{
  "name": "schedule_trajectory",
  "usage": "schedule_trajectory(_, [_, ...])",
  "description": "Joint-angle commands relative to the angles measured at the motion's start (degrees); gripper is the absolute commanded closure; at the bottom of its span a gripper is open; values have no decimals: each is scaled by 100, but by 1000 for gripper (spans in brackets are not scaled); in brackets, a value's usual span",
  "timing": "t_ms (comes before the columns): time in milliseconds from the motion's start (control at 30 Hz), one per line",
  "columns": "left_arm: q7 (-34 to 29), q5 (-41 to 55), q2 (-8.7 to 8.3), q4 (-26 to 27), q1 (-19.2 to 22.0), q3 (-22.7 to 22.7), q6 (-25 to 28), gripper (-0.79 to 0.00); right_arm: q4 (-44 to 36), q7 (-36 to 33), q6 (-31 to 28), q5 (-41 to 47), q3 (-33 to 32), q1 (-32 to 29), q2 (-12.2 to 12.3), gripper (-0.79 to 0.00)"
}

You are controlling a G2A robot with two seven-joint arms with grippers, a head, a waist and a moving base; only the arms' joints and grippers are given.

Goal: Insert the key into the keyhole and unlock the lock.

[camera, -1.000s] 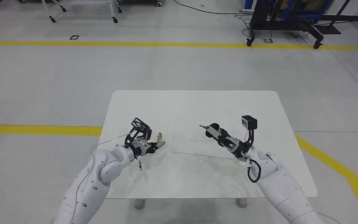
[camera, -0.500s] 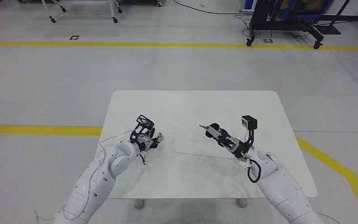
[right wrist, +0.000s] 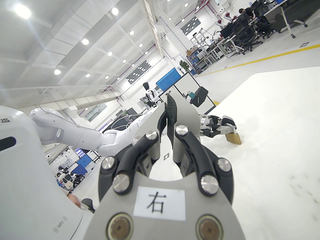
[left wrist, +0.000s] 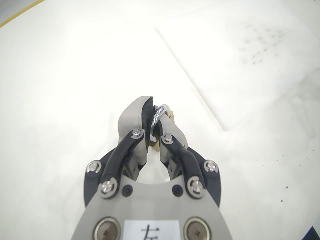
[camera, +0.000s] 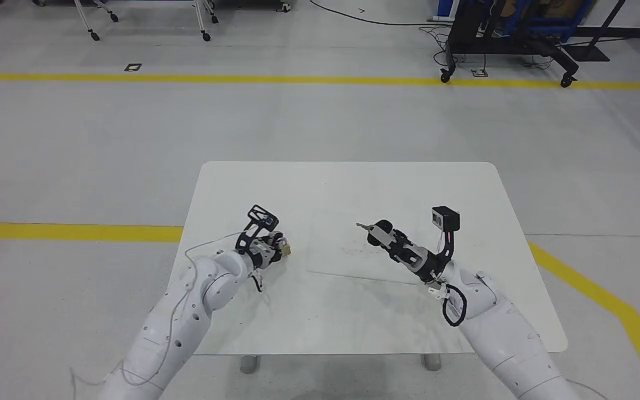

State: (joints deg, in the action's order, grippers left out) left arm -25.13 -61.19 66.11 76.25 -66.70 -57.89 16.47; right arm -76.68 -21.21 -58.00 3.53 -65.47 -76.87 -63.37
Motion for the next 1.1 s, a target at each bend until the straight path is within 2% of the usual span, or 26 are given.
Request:
schedule_trajectory(0, [54, 28, 7, -7, 3, -8, 10, 0, 0, 0, 0, 0, 0, 0, 0, 0])
schedule_trajectory(167, [373, 288, 18, 30, -33, -133, 50, 0, 0, 0, 0, 0, 0, 0, 0, 0])
schedule_trajectory(500, [373, 288, 18, 30, -33, -133, 50, 0, 0, 0, 0, 0, 0, 0, 0, 0])
schedule_trajectory(567, [309, 1027, 39, -43, -62, -216, 352, 0, 0, 0, 0, 0, 0, 0, 0, 0])
schedule_trajectory(700, [-675, 2978, 95, -555, 327, -411, 891, 0, -96, 266, 311, 103, 129, -34, -61, 0])
schedule_trajectory(800, [-1526, 4133, 180, -1025, 755, -324, 936, 0, -41, 484, 412, 357, 327, 24, -142, 0])
schedule_trajectory(867, [-2312, 4985, 262, -1422, 1082, -174, 860, 0, 106, 593, 507, 550, 445, 105, -197, 0])
schedule_trajectory(933, [-2664, 5916, 363, -1849, 1374, -113, 775, 0, 234, 667, 523, 706, 532, 184, -244, 0])
schedule_trajectory(1000, [-3122, 6234, 425, -2164, 1710, -3, 566, 0, 302, 714, 459, 824, 551, 204, -267, 0])
schedule_trajectory(1067, [-3122, 6234, 425, -2164, 1710, -3, 566, 0, 302, 714, 459, 824, 551, 204, -267, 0])
